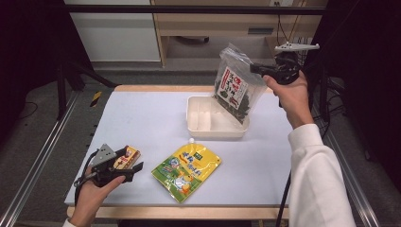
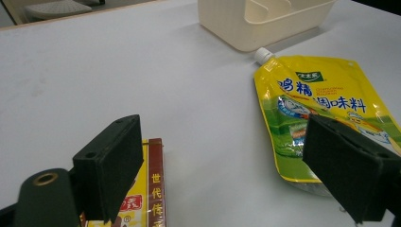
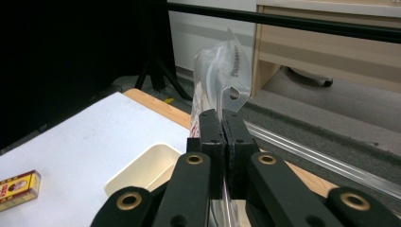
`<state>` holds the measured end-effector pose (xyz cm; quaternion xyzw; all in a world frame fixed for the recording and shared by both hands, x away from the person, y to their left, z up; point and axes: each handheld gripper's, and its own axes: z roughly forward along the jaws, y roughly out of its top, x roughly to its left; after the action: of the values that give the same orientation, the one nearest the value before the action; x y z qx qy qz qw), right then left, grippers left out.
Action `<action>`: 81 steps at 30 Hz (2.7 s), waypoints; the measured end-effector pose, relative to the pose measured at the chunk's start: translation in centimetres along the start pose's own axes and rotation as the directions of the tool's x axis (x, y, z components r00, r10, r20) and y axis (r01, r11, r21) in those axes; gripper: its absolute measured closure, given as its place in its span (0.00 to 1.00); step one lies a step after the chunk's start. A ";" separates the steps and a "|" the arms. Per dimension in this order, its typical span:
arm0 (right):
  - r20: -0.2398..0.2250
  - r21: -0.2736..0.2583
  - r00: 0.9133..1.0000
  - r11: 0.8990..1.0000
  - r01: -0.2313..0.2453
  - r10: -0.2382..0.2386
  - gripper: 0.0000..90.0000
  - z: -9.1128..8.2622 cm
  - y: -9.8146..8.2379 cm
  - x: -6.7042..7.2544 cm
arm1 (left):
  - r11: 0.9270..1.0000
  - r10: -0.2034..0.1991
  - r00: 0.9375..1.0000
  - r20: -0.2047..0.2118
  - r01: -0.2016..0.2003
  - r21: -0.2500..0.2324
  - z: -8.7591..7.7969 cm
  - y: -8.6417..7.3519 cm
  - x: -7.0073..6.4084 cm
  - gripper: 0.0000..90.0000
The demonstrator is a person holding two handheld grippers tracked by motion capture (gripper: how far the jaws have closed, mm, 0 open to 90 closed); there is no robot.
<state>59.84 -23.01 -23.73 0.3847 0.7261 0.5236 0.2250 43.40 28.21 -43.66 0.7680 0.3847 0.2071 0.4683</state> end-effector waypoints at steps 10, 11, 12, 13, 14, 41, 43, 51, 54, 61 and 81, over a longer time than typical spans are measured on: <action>0.026 0.015 1.000 1.000 0.007 -0.007 0.99 -0.4 -0.8 -0.5 | 1.000 0.006 1.000 0.007 -0.006 0.006 0.1 0.0 -0.1 0.14; 0.032 0.017 0.999 1.000 0.007 -0.007 0.99 -0.4 -0.9 -0.5 | 1.000 0.007 1.000 0.007 -0.007 0.007 0.0 0.0 -0.1 0.14; 0.041 0.023 0.999 1.000 0.009 -0.010 0.99 -0.5 -1.0 -0.6 | 1.000 0.007 1.000 0.007 -0.007 0.007 0.0 0.0 -0.1 0.14; 0.042 0.023 0.999 1.000 0.007 -0.008 0.99 -0.6 -1.0 -0.6 | 1.000 0.007 1.000 0.006 -0.007 0.006 0.0 0.0 -0.1 0.14; 0.047 0.023 0.999 1.000 0.005 -0.006 0.99 -0.8 -1.0 -0.6 | 1.000 0.008 1.000 0.006 -0.008 0.006 0.0 0.0 -0.1 0.14; 0.019 0.014 1.000 1.000 -0.018 0.018 0.99 1.8 -2.0 -0.2 | 1.000 0.001 1.000 0.009 -0.001 0.007 -0.1 -0.1 0.0 0.14; 0.018 0.019 0.999 0.999 -0.027 0.027 0.99 2.1 -2.4 -0.2 | 1.000 0.003 1.000 0.010 -0.003 0.005 -0.1 -0.1 -0.1 0.14; 0.012 0.018 0.997 0.997 -0.076 0.076 0.99 1.8 -3.7 -1.1 | 1.000 0.007 1.000 0.013 -0.007 0.011 0.1 -0.1 -0.2 0.14; 0.006 0.021 0.997 0.996 -0.082 0.082 0.99 1.8 -4.6 -1.4 | 1.000 0.011 1.000 0.013 -0.011 0.013 0.2 -0.1 -0.3 0.14; -0.007 0.010 0.996 0.995 -0.094 0.094 0.99 1.8 -5.7 -1.4 | 1.000 0.012 1.000 0.016 -0.012 0.019 0.2 -0.1 -0.4 0.14; 0.086 -0.033 0.996 0.999 0.019 -0.017 0.24 -2.2 -6.4 2.0 | 0.998 0.046 0.999 0.003 -0.046 0.036 0.4 -0.2 -0.7 0.14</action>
<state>54.94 -23.69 -28.72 0.3964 0.7103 0.5167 0.2671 43.14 27.45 -44.05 0.7852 0.3702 0.2100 0.4499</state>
